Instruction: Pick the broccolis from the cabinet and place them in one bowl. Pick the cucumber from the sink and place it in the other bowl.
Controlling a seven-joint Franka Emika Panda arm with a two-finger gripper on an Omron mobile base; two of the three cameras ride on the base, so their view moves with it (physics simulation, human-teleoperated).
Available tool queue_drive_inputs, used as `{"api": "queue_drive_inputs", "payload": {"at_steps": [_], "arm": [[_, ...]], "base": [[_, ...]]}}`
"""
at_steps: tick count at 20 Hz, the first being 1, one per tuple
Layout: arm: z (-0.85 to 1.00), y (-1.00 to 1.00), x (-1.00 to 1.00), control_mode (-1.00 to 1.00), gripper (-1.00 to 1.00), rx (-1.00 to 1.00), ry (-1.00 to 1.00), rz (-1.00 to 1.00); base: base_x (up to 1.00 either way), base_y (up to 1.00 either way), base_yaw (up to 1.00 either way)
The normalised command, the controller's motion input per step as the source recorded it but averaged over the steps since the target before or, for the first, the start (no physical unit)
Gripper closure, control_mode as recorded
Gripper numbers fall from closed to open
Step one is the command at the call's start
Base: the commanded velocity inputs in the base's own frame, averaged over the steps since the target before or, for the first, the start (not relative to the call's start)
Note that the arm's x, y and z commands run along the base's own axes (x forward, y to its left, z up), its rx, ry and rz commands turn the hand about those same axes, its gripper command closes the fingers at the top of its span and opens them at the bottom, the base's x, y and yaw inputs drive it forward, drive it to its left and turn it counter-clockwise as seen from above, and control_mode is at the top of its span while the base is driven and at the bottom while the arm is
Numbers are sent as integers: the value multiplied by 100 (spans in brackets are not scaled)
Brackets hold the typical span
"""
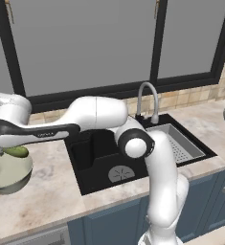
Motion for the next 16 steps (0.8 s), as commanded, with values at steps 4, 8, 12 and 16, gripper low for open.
{"api": "queue_drive_inputs", "payload": {"at_steps": [4,8,12,16], "arm": [[-1,-2,-13,-100,100,9,-9,6],[-1,0,-11,-100,100,0,-38,3],[-2,0,0,-100,100,0,-49,3],[0,0,0,-100,100,2,-40,4]], "base": [[0,0,0],[0,0,0],[0,0,0],[0,0,0]]}}
